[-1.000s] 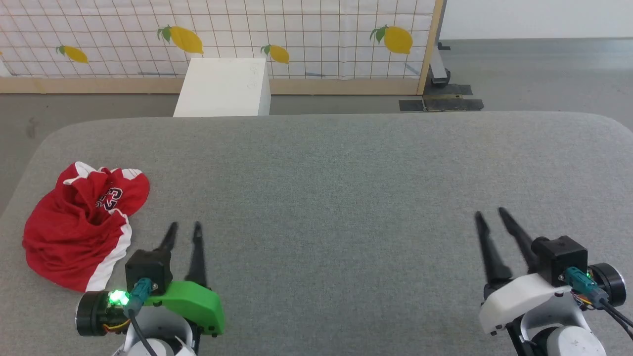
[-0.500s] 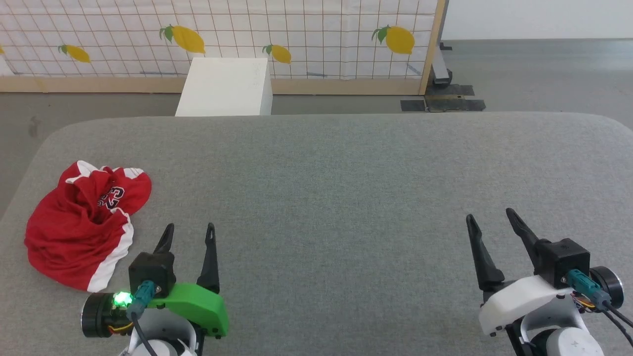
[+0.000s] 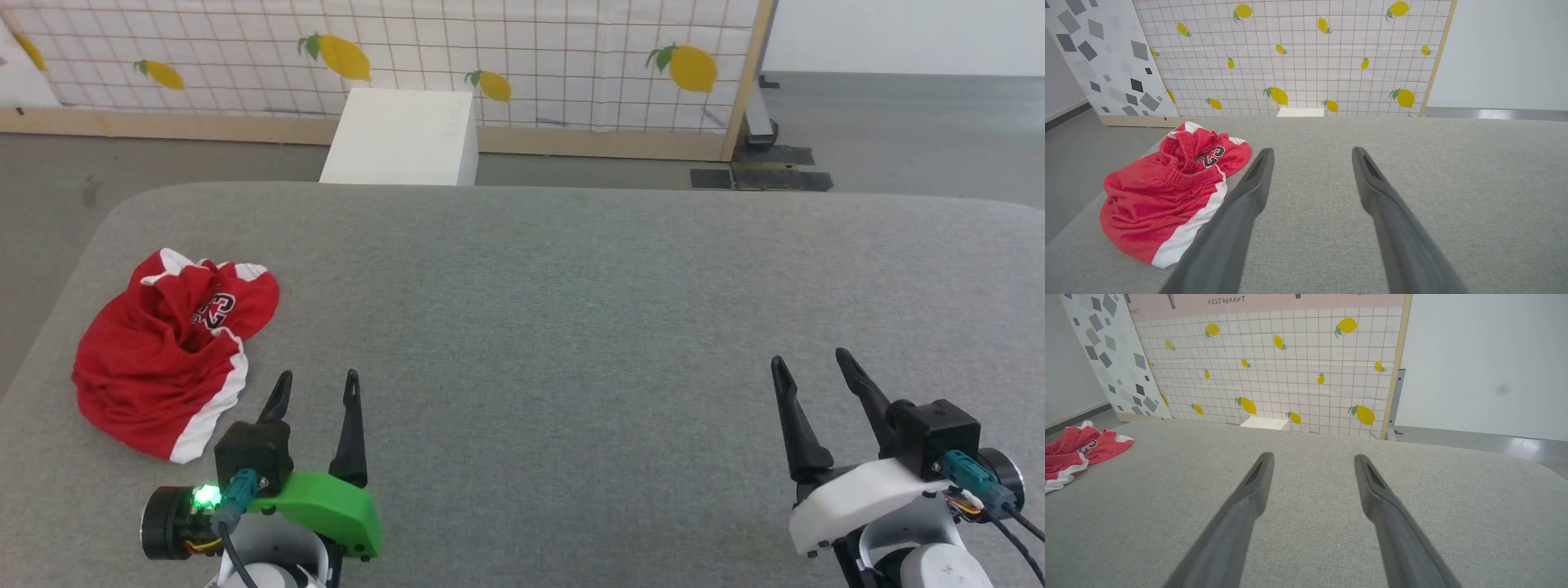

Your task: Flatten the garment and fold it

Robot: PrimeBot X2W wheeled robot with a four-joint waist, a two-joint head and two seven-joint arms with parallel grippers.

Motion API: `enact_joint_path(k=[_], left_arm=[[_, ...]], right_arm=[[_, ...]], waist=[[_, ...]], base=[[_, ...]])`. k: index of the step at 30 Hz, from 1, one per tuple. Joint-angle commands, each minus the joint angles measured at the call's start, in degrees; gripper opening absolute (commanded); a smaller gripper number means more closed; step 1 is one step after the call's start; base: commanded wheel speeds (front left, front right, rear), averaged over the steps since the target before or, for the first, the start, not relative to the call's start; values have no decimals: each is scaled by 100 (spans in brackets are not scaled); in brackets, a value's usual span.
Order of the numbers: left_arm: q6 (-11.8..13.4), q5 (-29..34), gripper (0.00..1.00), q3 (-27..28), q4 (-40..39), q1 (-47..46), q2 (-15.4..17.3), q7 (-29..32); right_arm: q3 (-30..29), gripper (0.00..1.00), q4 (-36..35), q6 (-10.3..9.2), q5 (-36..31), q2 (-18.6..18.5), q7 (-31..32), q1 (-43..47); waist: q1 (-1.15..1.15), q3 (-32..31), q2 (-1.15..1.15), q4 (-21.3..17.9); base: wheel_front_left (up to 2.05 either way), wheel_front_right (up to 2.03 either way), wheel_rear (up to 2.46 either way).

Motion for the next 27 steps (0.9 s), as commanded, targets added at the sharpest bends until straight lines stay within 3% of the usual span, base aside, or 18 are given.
enact_joint_path(k=[1, 27], left_arm=[[50, -74, 100, -12, 34, 5, -8, -53], [143, -344, 100, -107, 215, 30, -15, -361]], right_arm=[[16, 100, 45, -2, 91, 3, -61, 87], [126, 100, 371, -4, 521, 4, -370, 107]], waist=[[0, 2, 0, 83], [0, 36, 0, 1030]], base=[[0, 0, 0], [0, 0, 0]])
